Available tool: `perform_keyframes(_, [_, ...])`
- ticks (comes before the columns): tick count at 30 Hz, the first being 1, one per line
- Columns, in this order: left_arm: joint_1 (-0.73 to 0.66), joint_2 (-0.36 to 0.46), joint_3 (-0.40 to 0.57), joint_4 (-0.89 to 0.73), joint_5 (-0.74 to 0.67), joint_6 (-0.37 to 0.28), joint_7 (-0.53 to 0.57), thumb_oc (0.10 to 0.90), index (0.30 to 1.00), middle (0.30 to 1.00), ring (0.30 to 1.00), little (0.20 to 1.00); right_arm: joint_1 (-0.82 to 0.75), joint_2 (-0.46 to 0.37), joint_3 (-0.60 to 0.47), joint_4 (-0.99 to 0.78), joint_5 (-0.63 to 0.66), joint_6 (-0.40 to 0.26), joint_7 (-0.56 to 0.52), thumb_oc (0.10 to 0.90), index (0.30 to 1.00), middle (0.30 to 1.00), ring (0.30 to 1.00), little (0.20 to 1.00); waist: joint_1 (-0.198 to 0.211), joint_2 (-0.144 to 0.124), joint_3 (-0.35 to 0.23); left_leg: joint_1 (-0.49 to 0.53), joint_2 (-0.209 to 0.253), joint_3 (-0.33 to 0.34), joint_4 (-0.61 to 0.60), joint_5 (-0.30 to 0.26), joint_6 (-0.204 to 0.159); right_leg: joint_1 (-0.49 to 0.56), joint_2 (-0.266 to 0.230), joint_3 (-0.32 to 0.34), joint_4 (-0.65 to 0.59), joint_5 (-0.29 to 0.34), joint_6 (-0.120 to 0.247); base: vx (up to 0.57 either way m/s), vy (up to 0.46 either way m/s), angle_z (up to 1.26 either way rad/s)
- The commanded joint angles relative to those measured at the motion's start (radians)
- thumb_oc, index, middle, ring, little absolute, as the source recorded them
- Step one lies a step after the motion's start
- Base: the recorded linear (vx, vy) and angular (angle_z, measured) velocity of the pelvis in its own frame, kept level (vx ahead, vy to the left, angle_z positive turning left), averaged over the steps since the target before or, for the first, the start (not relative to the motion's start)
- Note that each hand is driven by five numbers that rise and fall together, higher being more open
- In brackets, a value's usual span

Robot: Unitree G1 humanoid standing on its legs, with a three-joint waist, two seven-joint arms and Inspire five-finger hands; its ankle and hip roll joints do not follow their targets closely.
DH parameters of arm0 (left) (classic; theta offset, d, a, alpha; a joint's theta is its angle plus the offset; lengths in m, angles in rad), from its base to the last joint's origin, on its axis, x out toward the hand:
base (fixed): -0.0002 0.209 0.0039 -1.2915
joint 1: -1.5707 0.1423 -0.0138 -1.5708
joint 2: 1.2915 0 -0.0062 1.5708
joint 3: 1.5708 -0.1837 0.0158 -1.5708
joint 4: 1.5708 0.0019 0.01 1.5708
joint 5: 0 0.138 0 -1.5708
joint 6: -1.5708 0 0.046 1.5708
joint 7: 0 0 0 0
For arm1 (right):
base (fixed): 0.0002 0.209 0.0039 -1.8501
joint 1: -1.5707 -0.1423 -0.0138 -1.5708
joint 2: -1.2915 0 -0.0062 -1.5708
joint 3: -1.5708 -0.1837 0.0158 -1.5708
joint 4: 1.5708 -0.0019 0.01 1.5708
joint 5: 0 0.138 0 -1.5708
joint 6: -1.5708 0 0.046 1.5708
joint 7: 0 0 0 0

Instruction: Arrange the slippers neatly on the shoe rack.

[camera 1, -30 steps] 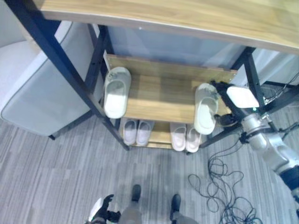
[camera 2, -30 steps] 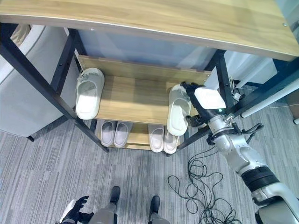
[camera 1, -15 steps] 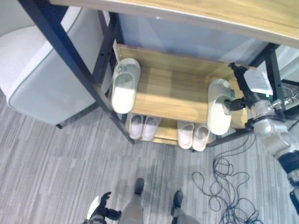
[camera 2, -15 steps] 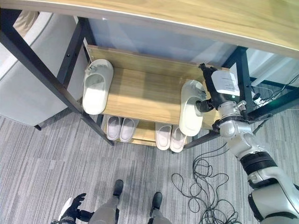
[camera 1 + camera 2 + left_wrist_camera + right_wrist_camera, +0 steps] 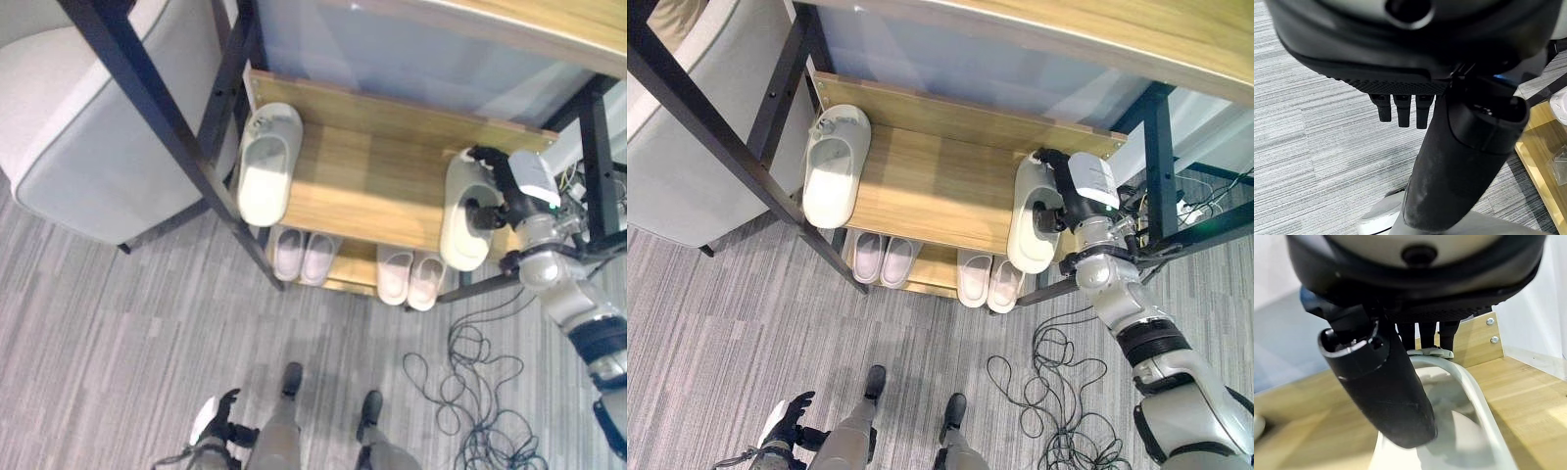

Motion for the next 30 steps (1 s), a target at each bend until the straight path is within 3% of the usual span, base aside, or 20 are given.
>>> perform_keyframes(1, [-0.023,0.003,-0.007,0.003,-0.028,-0.018,0.030,0.800,0.900,0.900,0.900,0.900,-0.070,-0.050,-0.090,-0.235,-0.067,-0.075,-0.089,0.400,0.300,0.300,0.300,0.300,0.029,0.019,-0.012,0.015,-0.016,-0.037,0.026,-0.084,0.020,0.056,-0.007,0.009,0.055,-0.050,0.072,0.00,0.000,0.00])
perform_keyframes(5, [-0.028,0.005,-0.011,0.005,-0.018,-0.015,0.032,0.800,0.900,0.900,0.900,0.900,-0.125,-0.035,-0.065,-0.314,-0.106,-0.078,-0.089,0.400,0.300,0.300,0.300,0.300,0.037,0.015,-0.007,0.012,-0.016,-0.037,0.030,-0.084,0.019,0.054,-0.005,0.008,0.055,-0.052,0.071,0.00,-0.001,0.01])
perform_keyframes(9, [-0.039,0.011,-0.021,0.012,-0.017,-0.012,0.037,0.800,0.900,0.900,0.900,0.900,-0.243,0.039,-0.006,-0.351,-0.113,-0.074,-0.087,0.400,0.300,0.300,0.300,0.300,0.053,0.006,-0.008,0.010,-0.015,-0.041,0.032,-0.085,0.018,0.057,-0.002,0.002,0.050,-0.052,0.068,0.00,-0.007,0.04])
perform_keyframes(16, [-0.059,0.033,-0.045,0.018,-0.036,-0.021,0.051,0.800,0.900,0.900,0.900,0.900,-0.470,0.126,0.116,-0.164,-0.094,-0.037,-0.106,0.400,0.300,0.300,0.300,0.300,0.090,-0.016,-0.001,-0.008,-0.017,-0.057,0.040,-0.084,0.017,0.060,0.003,-0.011,0.050,-0.054,0.064,0.01,-0.013,0.11])
perform_keyframes(21, [-0.075,0.045,-0.055,0.033,-0.055,-0.026,0.065,0.800,0.900,0.900,0.900,0.900,-0.570,0.167,0.131,-0.034,-0.013,-0.035,-0.130,0.400,0.300,0.300,0.300,0.300,0.110,-0.023,0.009,-0.027,-0.024,-0.072,0.048,-0.083,0.015,0.058,0.003,-0.029,0.050,-0.050,0.064,0.02,-0.005,0.18])
perform_keyframes(30, [-0.072,0.035,-0.053,0.059,-0.073,-0.020,0.073,0.800,0.900,0.900,0.900,0.900,-0.590,0.183,0.127,0.042,-0.001,-0.008,-0.151,0.400,0.300,0.300,0.300,0.300,0.122,-0.032,0.014,-0.048,-0.036,-0.092,0.073,-0.094,0.015,0.064,0.004,-0.053,0.056,-0.053,0.063,0.02,0.002,0.10])
